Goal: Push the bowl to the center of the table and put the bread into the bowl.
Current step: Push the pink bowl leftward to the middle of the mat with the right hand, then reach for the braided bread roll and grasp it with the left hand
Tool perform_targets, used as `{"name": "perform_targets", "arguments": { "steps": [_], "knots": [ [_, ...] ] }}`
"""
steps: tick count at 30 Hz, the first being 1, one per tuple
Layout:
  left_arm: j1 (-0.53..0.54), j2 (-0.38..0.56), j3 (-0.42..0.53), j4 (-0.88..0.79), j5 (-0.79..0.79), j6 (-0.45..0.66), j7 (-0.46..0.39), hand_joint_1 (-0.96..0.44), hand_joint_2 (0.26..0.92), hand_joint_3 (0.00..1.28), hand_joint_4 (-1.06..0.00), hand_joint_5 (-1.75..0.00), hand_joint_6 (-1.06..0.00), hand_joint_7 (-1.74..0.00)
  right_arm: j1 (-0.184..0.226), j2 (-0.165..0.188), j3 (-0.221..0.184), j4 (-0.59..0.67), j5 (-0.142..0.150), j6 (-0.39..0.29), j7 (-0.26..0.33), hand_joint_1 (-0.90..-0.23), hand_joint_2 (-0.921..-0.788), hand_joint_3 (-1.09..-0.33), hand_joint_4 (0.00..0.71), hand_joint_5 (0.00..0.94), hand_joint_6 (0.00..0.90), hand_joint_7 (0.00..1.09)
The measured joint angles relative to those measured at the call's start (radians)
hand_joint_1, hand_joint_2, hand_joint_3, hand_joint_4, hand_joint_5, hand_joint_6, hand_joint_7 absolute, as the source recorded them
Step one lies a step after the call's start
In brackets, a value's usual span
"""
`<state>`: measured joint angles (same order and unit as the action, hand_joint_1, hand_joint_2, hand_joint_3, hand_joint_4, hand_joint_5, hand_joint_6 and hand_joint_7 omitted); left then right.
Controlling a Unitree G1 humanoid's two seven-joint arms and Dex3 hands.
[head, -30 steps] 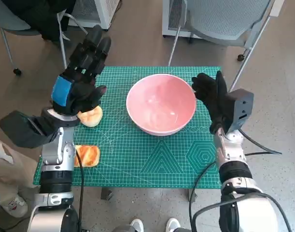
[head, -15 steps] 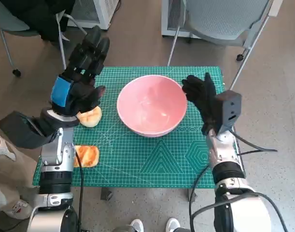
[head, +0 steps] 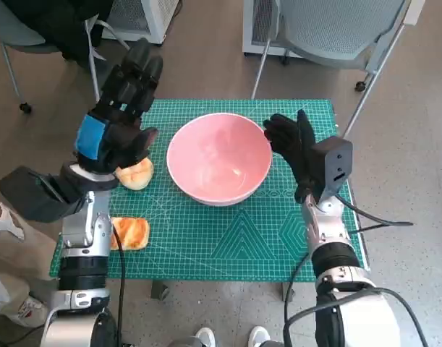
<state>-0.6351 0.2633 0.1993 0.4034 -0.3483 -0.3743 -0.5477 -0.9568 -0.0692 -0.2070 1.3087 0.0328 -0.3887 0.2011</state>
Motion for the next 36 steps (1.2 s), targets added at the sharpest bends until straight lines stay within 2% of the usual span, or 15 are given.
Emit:
{"name": "perform_targets", "arguments": {
  "steps": [5,9,13,17,22,26,31,36],
  "knots": [
    [0.005,0.0,0.0,-0.006,0.0,0.0,0.0,-0.71,0.921,0.34,-0.01,0.0,-0.15,-0.02,-0.001,-0.013,0.001,-0.002,-0.001,-0.007,0.0,-0.701,-0.921,-0.86,0.168,0.007,0.055,0.35],
    [0.011,0.0,0.0,-0.014,0.0,0.0,0.0,-0.71,0.921,0.34,-0.01,0.0,-0.14,-0.02,-0.003,-0.034,0.001,-0.019,0.0,-0.035,0.005,-0.735,-0.921,-0.854,0.168,0.006,0.046,0.35],
    [0.014,0.0,0.0,-0.015,0.0,0.0,0.001,-0.7,0.921,0.34,-0.01,0.0,-0.14,-0.02,-0.007,-0.051,0.006,-0.065,0.003,-0.097,0.018,-0.731,-0.921,-0.851,0.162,0.002,0.038,0.35],
    [0.014,0.0,0.0,-0.015,0.0,0.0,0.001,-0.7,0.921,0.34,-0.01,0.0,-0.14,-0.02,-0.01,-0.054,0.01,-0.129,0.01,-0.175,0.047,-0.712,-0.921,-0.851,0.151,0.0,0.032,0.36],
    [0.014,0.0,0.0,-0.009,0.0,0.0,0.001,-0.7,0.921,0.34,-0.02,0.0,-0.15,-0.02,-0.011,-0.041,0.014,-0.231,0.053,-0.272,0.118,-0.693,-0.921,-0.853,0.147,0.0,0.016,0.39],
    [0.014,-0.001,-0.001,-0.005,0.0,0.0,0.001,-0.7,0.921,0.34,-0.02,0.0,-0.15,-0.02,0.003,-0.023,0.035,-0.357,0.088,-0.333,0.178,-0.683,-0.921,-0.845,0.15,0.002,0.005,0.43],
    [0.013,-0.002,-0.004,-0.005,0.0,0.0,0.001,-0.7,0.921,0.35,-0.02,0.0,-0.15,-0.02,0.036,-0.006,0.073,-0.509,0.124,-0.386,0.239,-0.689,-0.921,-0.823,0.156,0.004,0.001,0.45],
    [0.013,-0.002,-0.004,-0.007,-0.005,0.0,-0.002,-0.7,0.921,0.35,-0.02,0.0,-0.15,-0.02,0.065,-0.004,0.1,-0.59,0.15,-0.417,0.287,-0.699,-0.921,-0.804,0.159,0.005,0.0,0.46]
  ]
}}
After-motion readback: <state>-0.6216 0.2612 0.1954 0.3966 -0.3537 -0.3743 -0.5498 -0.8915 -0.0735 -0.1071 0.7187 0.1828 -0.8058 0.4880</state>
